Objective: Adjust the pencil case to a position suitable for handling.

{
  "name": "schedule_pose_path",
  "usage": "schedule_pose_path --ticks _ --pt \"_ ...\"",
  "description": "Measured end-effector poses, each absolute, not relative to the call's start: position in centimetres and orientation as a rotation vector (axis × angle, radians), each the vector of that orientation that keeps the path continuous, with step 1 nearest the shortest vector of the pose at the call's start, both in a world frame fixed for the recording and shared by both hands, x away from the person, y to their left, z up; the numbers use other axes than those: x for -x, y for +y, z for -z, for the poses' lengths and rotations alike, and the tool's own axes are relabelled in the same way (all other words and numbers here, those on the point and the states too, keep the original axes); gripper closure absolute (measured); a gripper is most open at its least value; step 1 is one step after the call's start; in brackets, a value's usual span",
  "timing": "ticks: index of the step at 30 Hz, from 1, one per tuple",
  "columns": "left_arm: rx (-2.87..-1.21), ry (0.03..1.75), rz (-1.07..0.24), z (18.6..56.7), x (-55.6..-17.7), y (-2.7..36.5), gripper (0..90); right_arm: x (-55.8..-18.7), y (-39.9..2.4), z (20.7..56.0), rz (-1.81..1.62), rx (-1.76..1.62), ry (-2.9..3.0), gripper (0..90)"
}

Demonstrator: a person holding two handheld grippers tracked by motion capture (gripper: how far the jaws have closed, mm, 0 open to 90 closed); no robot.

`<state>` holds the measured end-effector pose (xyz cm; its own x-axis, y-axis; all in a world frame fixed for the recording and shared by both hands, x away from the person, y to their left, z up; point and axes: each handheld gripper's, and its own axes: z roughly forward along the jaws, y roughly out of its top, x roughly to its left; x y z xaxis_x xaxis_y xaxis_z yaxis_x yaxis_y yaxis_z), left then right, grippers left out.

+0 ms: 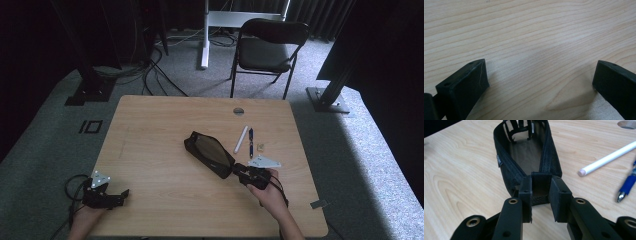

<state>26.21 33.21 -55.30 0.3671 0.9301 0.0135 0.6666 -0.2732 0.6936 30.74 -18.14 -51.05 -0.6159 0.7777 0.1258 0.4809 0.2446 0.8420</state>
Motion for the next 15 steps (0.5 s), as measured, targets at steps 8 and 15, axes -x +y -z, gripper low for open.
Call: schedule_pose_path --ticks 8,15 --pt "-2.033 1.376 -0.571 55.3 -26.2 33.2 0.2 -29.2 -19.7 51.0 -1.31 -1.167 2.205 72.9" --pt "-2.033 1.375 -0.571 55.3 -26.2 33.2 0.2 -27.8 -21.0 51.0 -1.298 -1.176 2.199 72.9"
